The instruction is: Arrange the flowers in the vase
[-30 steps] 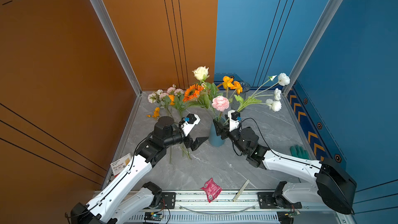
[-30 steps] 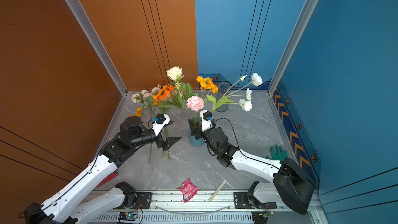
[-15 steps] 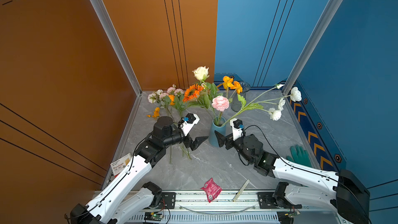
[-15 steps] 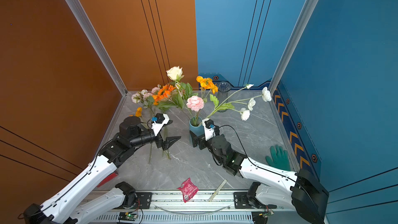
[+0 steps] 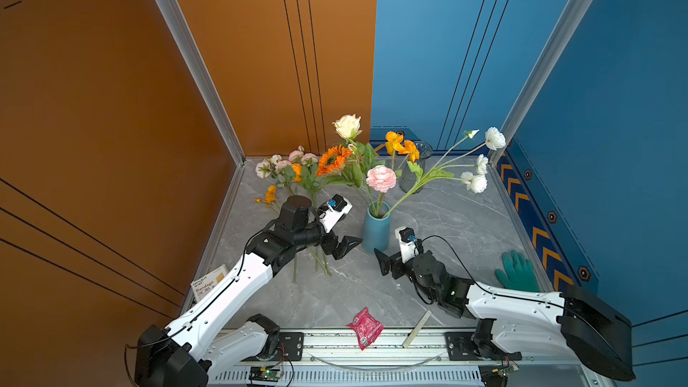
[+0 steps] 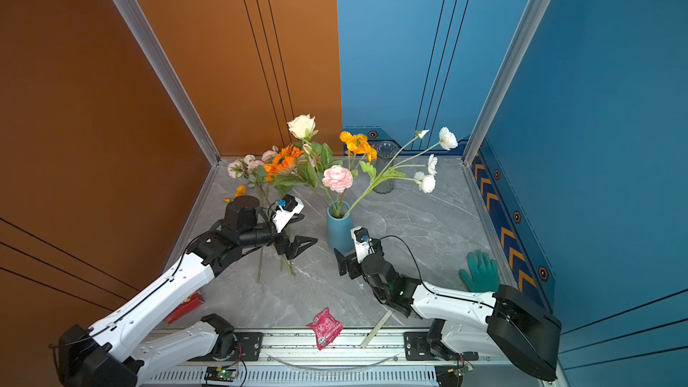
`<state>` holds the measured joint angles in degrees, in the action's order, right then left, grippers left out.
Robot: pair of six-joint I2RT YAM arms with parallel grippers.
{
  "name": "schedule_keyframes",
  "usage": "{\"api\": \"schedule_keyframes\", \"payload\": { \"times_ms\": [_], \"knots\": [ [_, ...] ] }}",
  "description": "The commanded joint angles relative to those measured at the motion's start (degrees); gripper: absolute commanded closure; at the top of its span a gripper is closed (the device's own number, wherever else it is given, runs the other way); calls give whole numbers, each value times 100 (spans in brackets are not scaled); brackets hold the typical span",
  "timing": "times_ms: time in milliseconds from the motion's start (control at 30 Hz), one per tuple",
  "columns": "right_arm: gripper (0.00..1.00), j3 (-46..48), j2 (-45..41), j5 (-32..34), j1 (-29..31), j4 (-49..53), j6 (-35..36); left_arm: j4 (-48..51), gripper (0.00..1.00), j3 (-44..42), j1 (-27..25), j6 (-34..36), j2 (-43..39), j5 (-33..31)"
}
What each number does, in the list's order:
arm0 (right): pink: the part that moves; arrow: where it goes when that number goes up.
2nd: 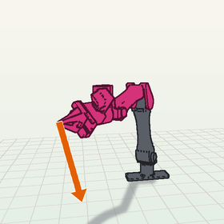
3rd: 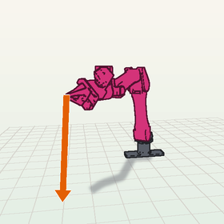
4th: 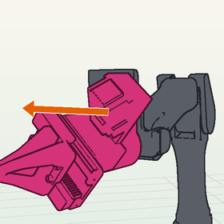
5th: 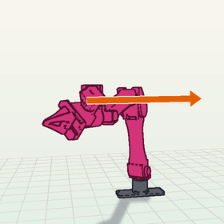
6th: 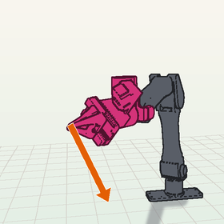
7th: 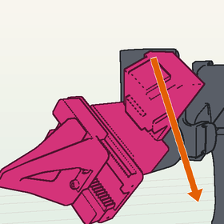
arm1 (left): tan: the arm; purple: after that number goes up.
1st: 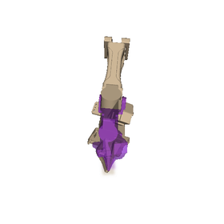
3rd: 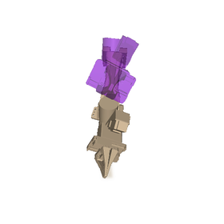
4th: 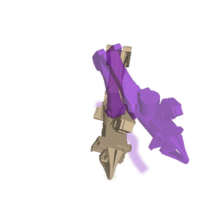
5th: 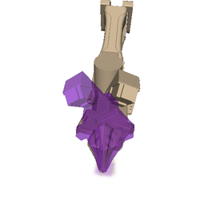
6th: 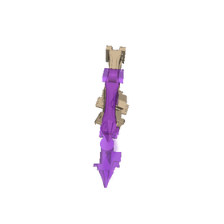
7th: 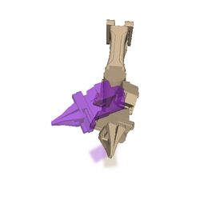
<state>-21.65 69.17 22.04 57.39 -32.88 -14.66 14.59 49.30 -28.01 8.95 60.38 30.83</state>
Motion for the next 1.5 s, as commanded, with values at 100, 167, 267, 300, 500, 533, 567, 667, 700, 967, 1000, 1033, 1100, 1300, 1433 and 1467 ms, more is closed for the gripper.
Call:
{"api": "schedule_keyframes", "payload": {
  "times_ms": [100,167,267,300,500,533,567,667,700,967,1000,1033,1100,1300,1433,1467],
  "knots": [
    [0,-698,770,126,-167,-1173,589,179,2,123,15,116,-88,-68],
    [0,-869,967,179,-272,-1228,549,177,2,115,6,116,-84,-53],
    [0,-960,1199,186,-377,-1617,543,182,2,120,-1,115,-62,-50],
    [0,-993,1251,185,-412,-1701,548,177,2,116,0,117,-59,-51],
    [0,-1266,1548,50,-582,-1749,509,180,2,129,-10,116,-61,-6],
    [0,-1286,1587,45,-596,-1778,497,179,2,125,-5,124,-55,0],
    [0,-1306,1632,17,-621,-1806,489,179,2,128,-9,124,-53,10],
    [0,-1367,1744,-22,-692,-1907,453,183,2,124,-20,124,-49,37],
    [0,-1387,1786,-82,-723,-1946,437,177,2,125,-20,124,-52,29],
    [5,-1498,2128,-475,-867,-2260,371,188,2,124,-27,114,-53,20],
    [7,-1500,2172,-512,-869,-2343,370,180,2,128,-29,116,-53,31],
    [8,-1508,2203,-537,-869,-2406,368,181,2,124,-37,116,-61,31],
    [12,-1523,2274,-590,-874,-2500,359,182,2,127,-35,116,-70,34],
    [33,-1647,2381,-716,-869,-2546,386,176,2,131,-36,116,-88,20],
    [41,-1720,2419,-680,-869,-2608,553,181,2,128,-33,115,-88,45],
    [42,-1786,2440,-660,-881,-2609,641,179,2,135,-37,111,-88,45]
  ]
}}
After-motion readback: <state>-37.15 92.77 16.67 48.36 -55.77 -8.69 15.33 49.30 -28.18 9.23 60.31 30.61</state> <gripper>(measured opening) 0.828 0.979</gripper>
